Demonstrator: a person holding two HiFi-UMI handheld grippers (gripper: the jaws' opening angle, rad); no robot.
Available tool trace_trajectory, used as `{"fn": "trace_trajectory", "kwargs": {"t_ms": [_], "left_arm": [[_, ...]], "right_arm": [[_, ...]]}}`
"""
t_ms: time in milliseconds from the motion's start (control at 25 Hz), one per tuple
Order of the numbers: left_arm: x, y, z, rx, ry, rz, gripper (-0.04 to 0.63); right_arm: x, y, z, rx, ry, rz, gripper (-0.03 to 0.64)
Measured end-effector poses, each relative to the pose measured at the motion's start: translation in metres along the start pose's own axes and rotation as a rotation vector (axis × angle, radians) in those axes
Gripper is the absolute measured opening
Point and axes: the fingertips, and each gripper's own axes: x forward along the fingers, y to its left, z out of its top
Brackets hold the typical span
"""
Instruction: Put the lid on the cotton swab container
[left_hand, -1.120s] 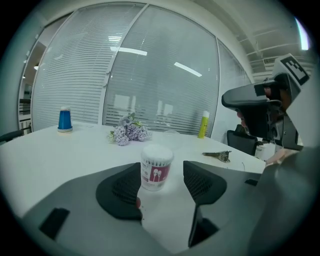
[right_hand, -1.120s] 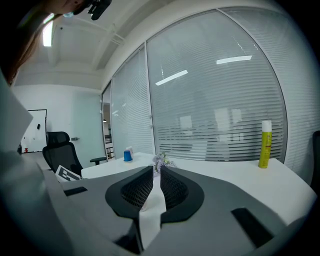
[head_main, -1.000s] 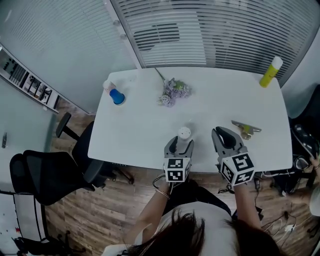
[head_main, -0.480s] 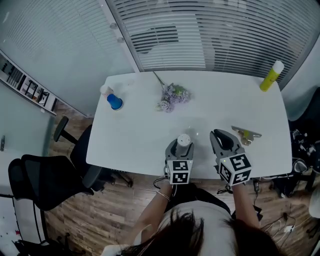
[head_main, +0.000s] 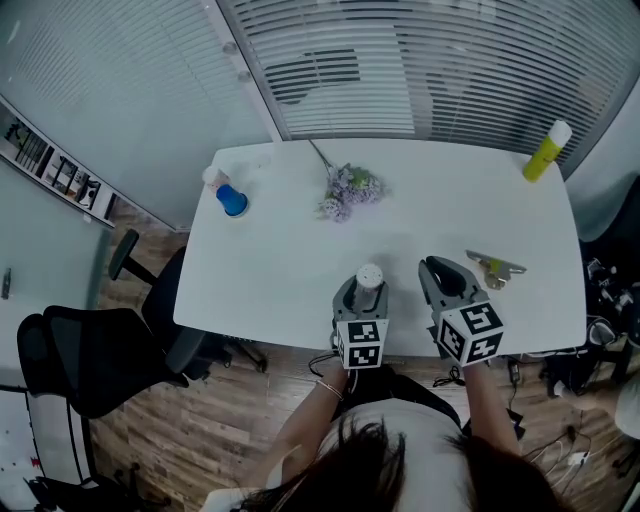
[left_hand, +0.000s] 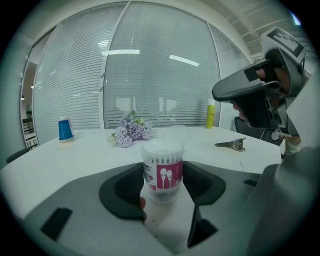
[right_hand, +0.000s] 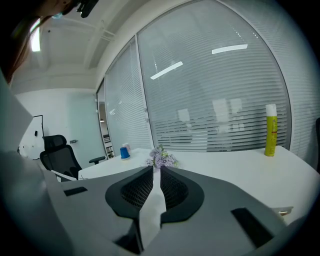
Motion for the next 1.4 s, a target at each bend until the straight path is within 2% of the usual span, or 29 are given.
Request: {"fn": "trace_trajectory", "kwargs": {"t_ms": [160,320,800,1160,1400], "left_arm": [[-0.007,0.000,0.001,0.007,-0.007,-0.012,0.256],[-0.019,0.003,0.018,0.026,-0.064,-0.021,0.255],[-0.044,0.018,0.062,0.031,-0.161,-0.052,0.252],[-0.063,0.020,0.109,0.083,-0.249,-0.109,0.252],[-0.073,0.021,0.125,0.115,-0.266,-0.149,0.250]], "right_arm": [[0.001,0.005,-0.002,0.017,-0.002,0.012,0.071],[0.001,0.009,-0.002,0.025,-0.008,0.026,0.071],[0.009,0.013,0.005,0.096,-0.028,0.042,0.069],[0.021,0.016,0.019,0.164,-0.057,0.056,0.057],[0.024,0.021,0.036,0.235,-0.106,0.089,0.046]]}}
